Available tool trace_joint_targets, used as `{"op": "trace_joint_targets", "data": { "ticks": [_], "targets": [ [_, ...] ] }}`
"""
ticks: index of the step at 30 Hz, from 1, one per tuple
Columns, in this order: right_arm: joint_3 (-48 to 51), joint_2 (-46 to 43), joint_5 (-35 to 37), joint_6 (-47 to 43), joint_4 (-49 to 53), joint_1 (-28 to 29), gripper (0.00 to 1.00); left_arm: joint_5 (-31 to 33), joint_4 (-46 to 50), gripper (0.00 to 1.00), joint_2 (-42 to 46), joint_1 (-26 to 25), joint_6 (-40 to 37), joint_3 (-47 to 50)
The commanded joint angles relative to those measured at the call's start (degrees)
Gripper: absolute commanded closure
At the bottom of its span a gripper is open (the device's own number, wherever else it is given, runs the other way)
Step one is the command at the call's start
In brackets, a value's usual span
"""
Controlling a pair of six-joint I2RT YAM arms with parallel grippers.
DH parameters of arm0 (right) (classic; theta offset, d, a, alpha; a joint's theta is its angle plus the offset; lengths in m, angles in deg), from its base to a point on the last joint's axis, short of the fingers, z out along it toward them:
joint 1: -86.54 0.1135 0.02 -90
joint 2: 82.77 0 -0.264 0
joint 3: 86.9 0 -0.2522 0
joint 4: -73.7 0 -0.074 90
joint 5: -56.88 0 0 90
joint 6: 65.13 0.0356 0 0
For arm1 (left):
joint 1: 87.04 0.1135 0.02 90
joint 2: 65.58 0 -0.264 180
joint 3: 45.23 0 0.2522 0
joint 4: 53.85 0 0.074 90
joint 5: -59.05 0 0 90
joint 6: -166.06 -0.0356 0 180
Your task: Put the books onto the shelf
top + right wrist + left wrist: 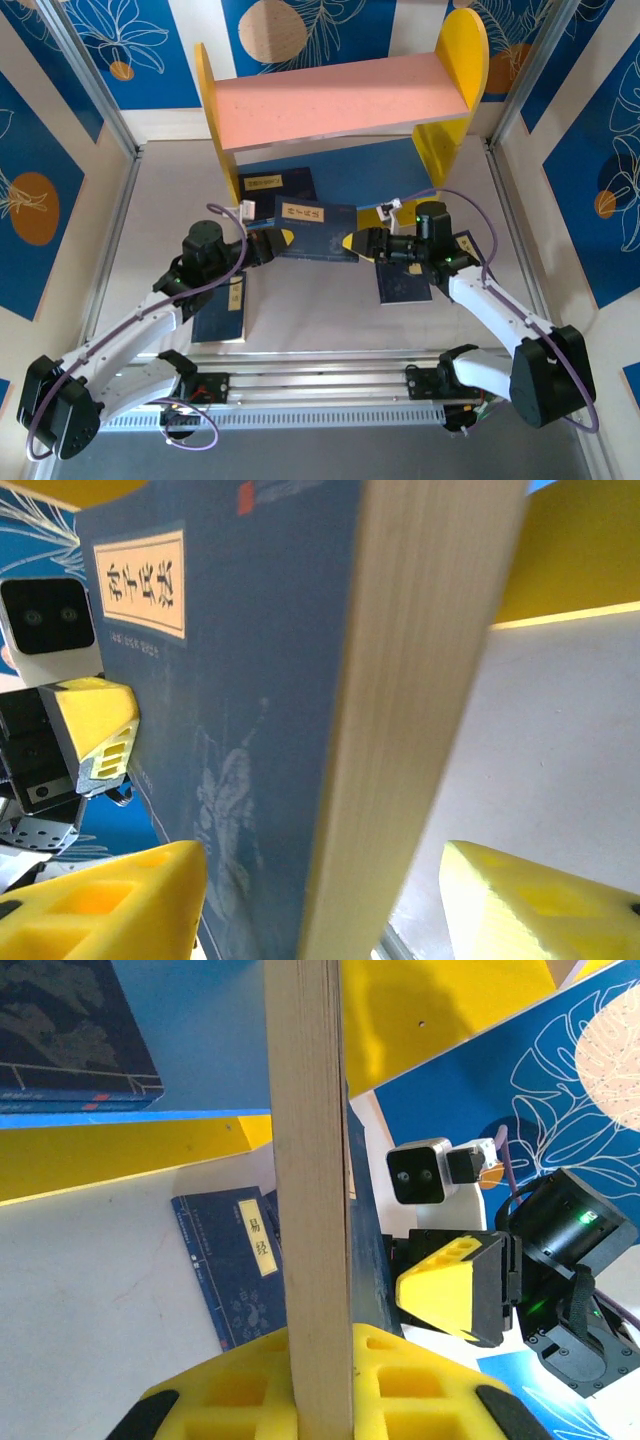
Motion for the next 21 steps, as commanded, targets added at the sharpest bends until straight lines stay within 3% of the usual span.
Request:
{"op": "trace_joint_targets", "data": {
  "ticks": [1, 3, 8, 15, 21],
  "targets": [
    [-1.85, 1.12, 0.81, 0.79, -1.74, 1.77, 0.41, 0.8, -5.33, 1.0, 1.66, 0.22, 0.48, 0.63],
    [-2.31, 1.67, 0.85, 1.13, -2.56, 2.48, 0.46, 1.28, -5.53, 1.0, 1.99, 0.26, 0.39, 1.08],
    [-3.78, 2.58, 0.51, 0.73, -2.69, 3.11, 0.78, 2.7, -5.47, 1.0, 2.81, 0.18, 0.26, 2.26],
    [-5.96, 2.6, 0.7, -1.8, -0.29, 3.06, 0.98, 2.46, -4.93, 1.0, 2.94, 0.26, 0.22, 2.32],
    [-7.86, 1.86, 1.29, -5.37, 2.55, 2.72, 1.0, 1.65, -1.24, 0.64, 2.32, 0.28, -0.5, 0.48]
  ]
}}
